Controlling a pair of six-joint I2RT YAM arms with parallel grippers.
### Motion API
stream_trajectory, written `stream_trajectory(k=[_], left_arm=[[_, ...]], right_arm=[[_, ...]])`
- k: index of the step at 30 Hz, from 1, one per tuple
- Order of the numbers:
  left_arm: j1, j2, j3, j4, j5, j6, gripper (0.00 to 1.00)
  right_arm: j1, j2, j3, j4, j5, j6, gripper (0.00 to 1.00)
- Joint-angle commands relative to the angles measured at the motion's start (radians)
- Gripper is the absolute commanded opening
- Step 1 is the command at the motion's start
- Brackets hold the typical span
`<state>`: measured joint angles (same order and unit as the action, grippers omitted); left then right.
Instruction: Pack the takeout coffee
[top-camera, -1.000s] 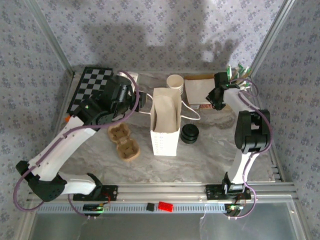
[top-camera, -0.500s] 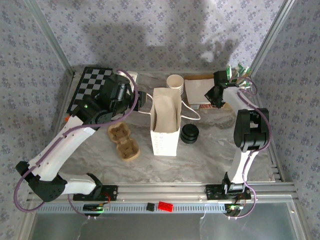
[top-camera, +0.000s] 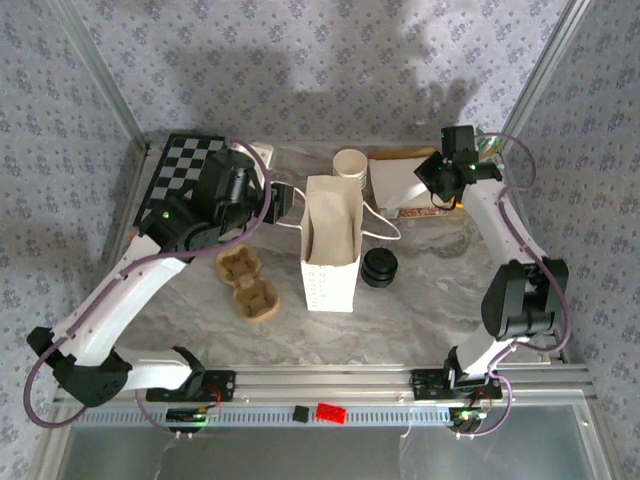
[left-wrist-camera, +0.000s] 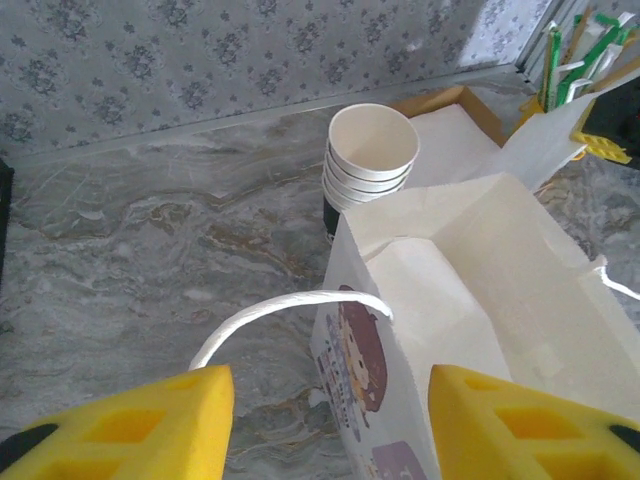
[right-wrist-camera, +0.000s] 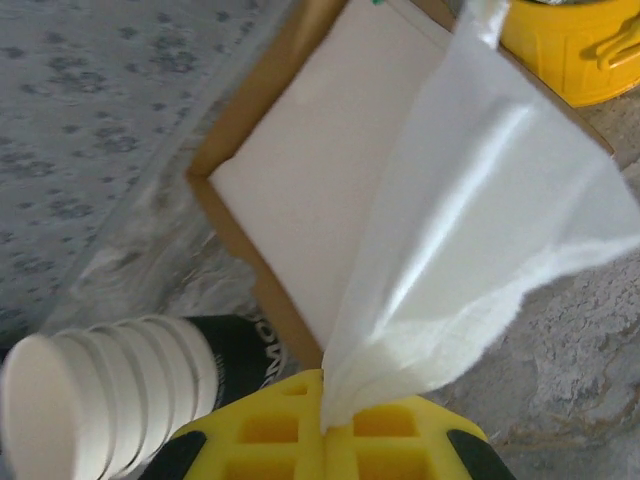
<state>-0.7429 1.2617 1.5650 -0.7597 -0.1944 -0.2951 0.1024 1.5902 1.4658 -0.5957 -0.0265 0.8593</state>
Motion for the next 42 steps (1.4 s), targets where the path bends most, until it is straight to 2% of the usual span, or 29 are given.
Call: stream_trajectory(k=[1, 4, 12, 20, 25, 31, 34, 36, 39, 41, 42], left_arm=[[0.001, -0.021, 0.061, -0.008, 0.059, 0.033, 0.57], [-0.029, -0.012, 0.093, -0.017, 0.079, 0.059, 0.61], [-0.246, 0.071, 0.205, 0.027, 0.010, 0.170, 0.69], [-0.407, 0.271, 0.379, 0.063, 0.037, 0.264, 0.75], [-0.425, 0.429, 0.569, 0.007, 0.054, 0.265, 0.79], [-0.426, 0.556, 0.662, -0.007, 0.146, 0.252, 0.79], [-0.426, 0.583, 0.663, 0.001, 0.153, 0.232, 0.75], [-0.425, 0.593, 0.652, 0.014, 0.163, 0.224, 0.67], [-0.426, 0.615, 0.663, 0.015, 0.173, 0.211, 0.49], [-0.424, 0.620, 0.667, 0.017, 0.175, 0.203, 0.30], [-0.423, 0.620, 0.665, 0.020, 0.176, 0.202, 0.25]], right_arm=[[0.005, -0.095, 0.019, -0.061, -0.023, -0.042, 0.00], [0.009, -0.165, 0.039, -0.100, -0.035, -0.078, 0.00], [0.026, -0.327, 0.110, -0.236, -0.065, -0.168, 0.00], [0.036, -0.430, 0.188, -0.376, -0.158, -0.199, 0.00], [0.037, -0.475, 0.209, -0.420, -0.219, -0.203, 0.00], [0.037, -0.514, 0.226, -0.462, -0.242, -0.198, 0.00], [0.036, -0.522, 0.236, -0.467, -0.250, -0.201, 0.00], [0.036, -0.521, 0.241, -0.467, -0.260, -0.201, 0.00], [0.036, -0.522, 0.247, -0.460, -0.263, -0.202, 0.00], [0.036, -0.522, 0.251, -0.463, -0.258, -0.203, 0.00], [0.035, -0.521, 0.252, -0.462, -0.259, -0.204, 0.00]])
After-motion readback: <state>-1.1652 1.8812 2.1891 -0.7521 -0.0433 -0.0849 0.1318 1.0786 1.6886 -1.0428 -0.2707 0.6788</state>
